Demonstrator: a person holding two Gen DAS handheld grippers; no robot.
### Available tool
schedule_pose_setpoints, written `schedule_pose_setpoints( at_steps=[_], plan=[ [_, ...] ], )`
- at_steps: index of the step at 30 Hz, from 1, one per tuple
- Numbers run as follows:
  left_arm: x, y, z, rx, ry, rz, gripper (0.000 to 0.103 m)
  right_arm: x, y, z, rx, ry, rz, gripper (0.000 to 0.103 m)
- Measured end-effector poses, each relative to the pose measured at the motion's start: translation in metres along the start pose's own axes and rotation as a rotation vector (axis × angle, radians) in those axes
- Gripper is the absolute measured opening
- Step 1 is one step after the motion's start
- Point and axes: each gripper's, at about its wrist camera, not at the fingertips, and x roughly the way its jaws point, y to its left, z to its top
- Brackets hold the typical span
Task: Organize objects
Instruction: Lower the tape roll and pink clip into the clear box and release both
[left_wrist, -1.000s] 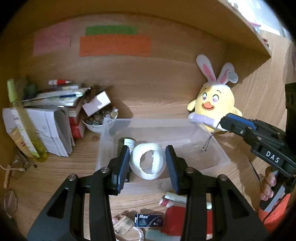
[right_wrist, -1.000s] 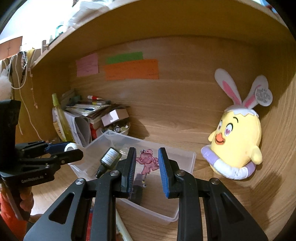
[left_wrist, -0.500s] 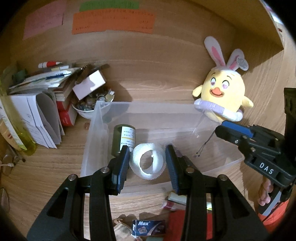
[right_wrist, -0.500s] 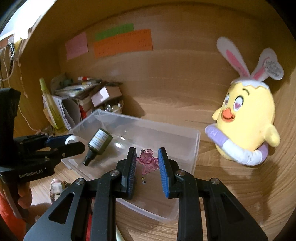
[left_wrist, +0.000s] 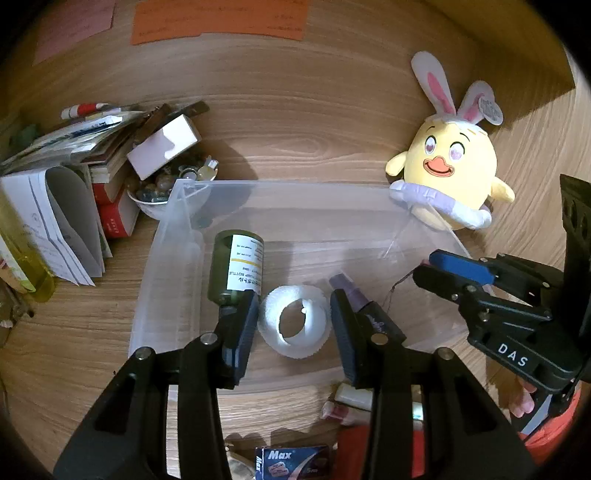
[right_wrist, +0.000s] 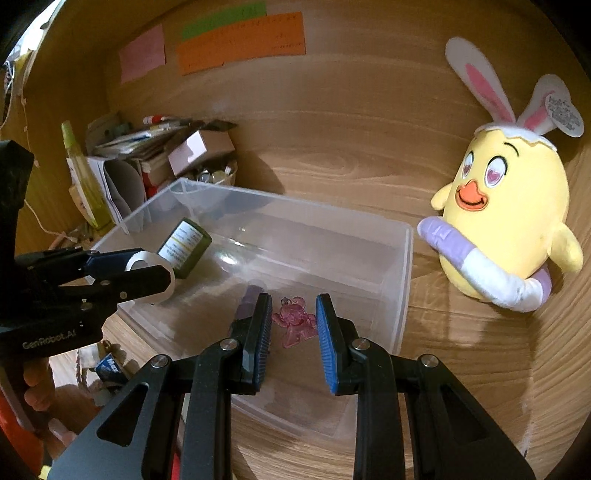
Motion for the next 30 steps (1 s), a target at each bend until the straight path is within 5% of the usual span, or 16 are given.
schedule_pose_setpoints(
  at_steps=[5, 15, 19, 30],
  plan=[
    [0.0, -0.002, 0.0, 0.007, 0.003, 0.009, 0.04, 0.003, 0.004, -0.002, -0.02, 0.014, -0.005, 0.022],
    [-0.012, -0.002, 0.001, 0.001, -0.027, 0.021, 0.061, 0.002, 0.008, -0.001, -0.044, 0.013, -0.017, 0.024],
    [-0.029, 0.004, 0.002, -0.024, -0.069, 0.016, 0.076, -0.007, 0.01, -0.001, -0.051, -0.008, -0.012, 0.05],
    [-0.061, 0.008, -0.007, -0.02, -0.116, 0.049, 0.089, -0.044, 0.018, -0.006, -0.078, -0.087, -0.023, 0.064]
  ],
)
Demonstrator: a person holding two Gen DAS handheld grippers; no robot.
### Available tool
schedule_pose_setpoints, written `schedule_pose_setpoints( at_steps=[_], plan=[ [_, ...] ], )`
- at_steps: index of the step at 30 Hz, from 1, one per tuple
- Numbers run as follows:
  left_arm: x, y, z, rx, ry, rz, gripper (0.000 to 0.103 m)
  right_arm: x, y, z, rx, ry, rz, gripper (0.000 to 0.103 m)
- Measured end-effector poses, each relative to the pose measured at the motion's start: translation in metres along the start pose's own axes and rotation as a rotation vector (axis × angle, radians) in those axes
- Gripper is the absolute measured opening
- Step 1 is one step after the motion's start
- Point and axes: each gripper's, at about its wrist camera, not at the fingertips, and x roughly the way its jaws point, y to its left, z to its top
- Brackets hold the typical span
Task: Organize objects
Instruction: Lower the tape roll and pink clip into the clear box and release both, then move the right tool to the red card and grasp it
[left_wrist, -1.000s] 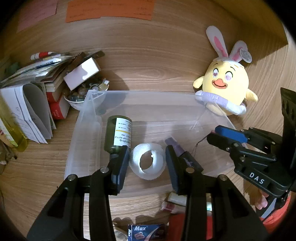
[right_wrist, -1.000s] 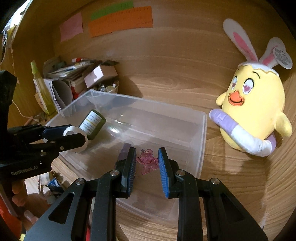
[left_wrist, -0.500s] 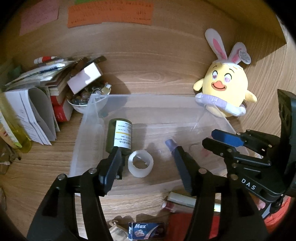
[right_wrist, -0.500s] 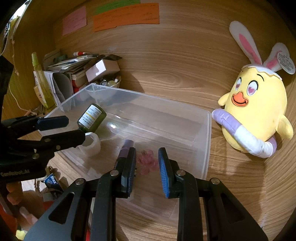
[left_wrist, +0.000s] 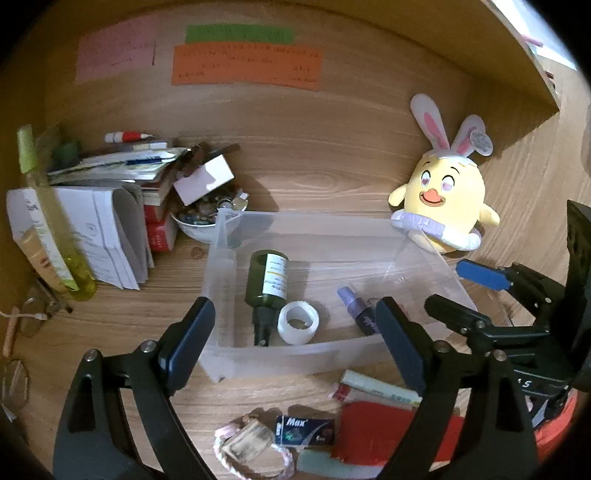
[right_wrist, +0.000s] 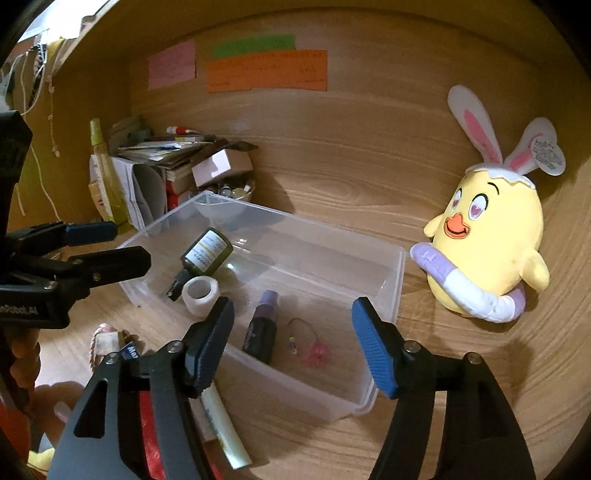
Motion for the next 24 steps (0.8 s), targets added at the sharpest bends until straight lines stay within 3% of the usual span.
schedule_pose_setpoints(
  at_steps=[7, 24],
  plan=[
    [-0.015, 0.007, -0.012, -0.003, -0.004, 0.022, 0.09, -0.019, 0.005, -0.008, -0.01, -0.014, 0.016, 0.074],
    [-0.018, 0.027, -0.057, -0.01, 0.093, 0.083, 0.09, -0.025, 0.038, -0.029, -0.045, 0.049, 0.116, 0.076]
  ],
)
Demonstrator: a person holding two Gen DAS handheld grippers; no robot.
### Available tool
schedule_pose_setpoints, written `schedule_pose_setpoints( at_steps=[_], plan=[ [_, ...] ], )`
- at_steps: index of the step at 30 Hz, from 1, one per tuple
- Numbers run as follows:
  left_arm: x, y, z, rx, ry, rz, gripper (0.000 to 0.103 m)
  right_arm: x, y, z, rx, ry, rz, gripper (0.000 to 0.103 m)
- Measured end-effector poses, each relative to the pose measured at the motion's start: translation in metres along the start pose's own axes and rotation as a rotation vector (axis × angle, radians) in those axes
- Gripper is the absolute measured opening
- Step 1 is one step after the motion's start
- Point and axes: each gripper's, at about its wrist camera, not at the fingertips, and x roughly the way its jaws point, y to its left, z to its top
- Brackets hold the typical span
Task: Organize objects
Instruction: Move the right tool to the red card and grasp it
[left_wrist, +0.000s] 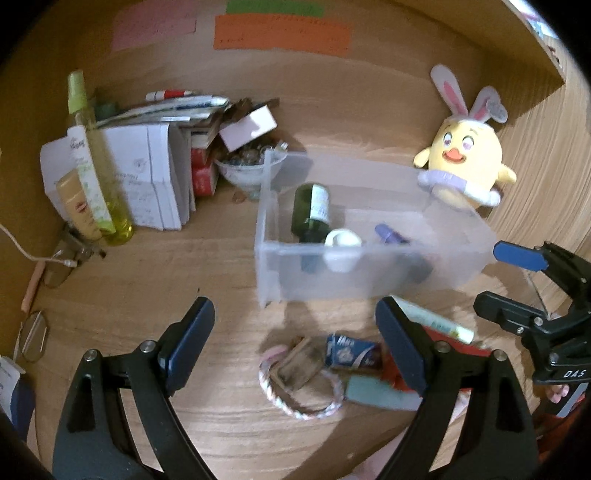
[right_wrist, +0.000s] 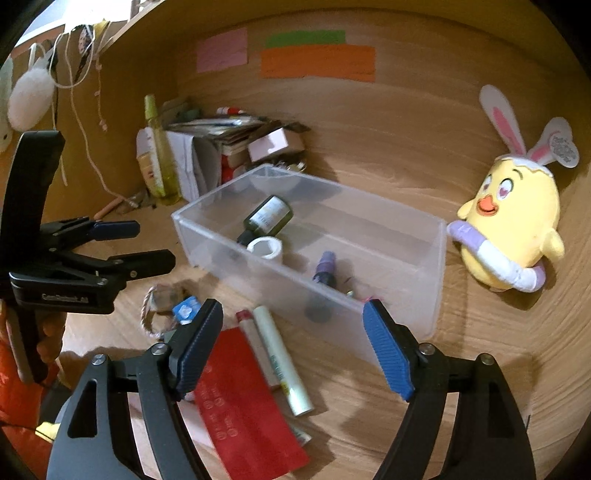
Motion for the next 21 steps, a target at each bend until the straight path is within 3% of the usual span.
schedule_pose_setpoints(
  at_steps=[9, 13, 19, 21],
  plan=[
    [0.007, 0.007, -0.021, 0.006, 0.038, -0.002, 0.089, 0.018, 0.014, -0.015, -0.004, 0.08, 0.066, 0.076],
    [0.01, 0.004, -0.026, 0.025, 0.046, -0.015, 0.071, 0.023, 0.019, -0.021, -0.017, 0.113, 0.104, 0.076],
    [0.015, 0.001, -0.028, 0.038, 0.067, -0.049, 0.052, 0.032, 0.03, -0.028, -0.057, 0.155, 0.121, 0.076],
    [0.016, 0.0, -0.03, 0.041, 0.074, -0.059, 0.049, 0.035, 0.031, -0.029, -0.06, 0.167, 0.126, 0.076]
  ],
)
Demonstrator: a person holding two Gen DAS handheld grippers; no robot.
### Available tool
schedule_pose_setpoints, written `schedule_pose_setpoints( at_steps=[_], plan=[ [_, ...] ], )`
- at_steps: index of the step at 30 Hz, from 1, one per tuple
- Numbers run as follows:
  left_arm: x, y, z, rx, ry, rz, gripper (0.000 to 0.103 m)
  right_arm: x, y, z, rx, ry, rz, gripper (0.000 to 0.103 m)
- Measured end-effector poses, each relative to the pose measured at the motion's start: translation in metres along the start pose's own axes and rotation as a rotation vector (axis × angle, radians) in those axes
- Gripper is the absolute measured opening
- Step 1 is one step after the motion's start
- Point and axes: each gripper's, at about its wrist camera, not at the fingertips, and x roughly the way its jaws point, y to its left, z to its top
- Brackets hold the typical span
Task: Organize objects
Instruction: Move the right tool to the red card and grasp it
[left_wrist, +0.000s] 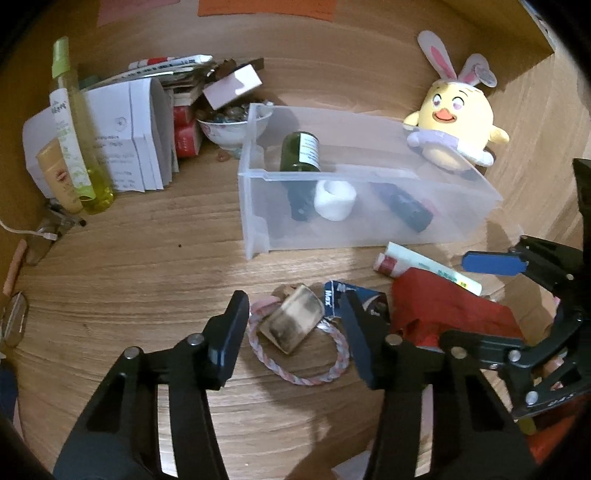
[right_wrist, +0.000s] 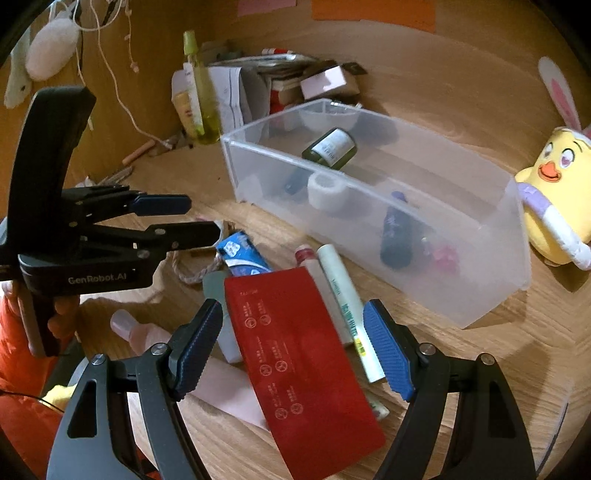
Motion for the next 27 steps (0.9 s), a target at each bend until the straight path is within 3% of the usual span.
schedule_pose_setpoints(
  at_steps=[2, 15, 21, 24, 27],
  plan=[
    [0.001, -0.002, -0.002, 0.007, 0.009, -0.008, 0.045, 0.004, 0.0, 0.0, 0.001, 0.015, 0.008, 0.076],
    [0.012, -0.004, -0.002, 0.037, 0.053, 0.017, 0.045, 0.011, -0.002, 0.002, 0.007, 0.029, 0.004, 0.075],
    [0.014, -0.006, -0.002, 0.044, 0.064, 0.038, 0.044, 0.011, 0.0, 0.002, -0.011, 0.022, 0.012, 0.06],
    [0.014, -0.006, -0.002, 0.042, 0.064, 0.037, 0.044, 0.011, 0.004, 0.001, -0.028, 0.022, 0.01, 0.059],
    [0.016, -0.009, -0.002, 0.063, 0.066, 0.029, 0.035, 0.011, 0.004, 0.001, -0.027, 0.017, 0.011, 0.058]
  ],
)
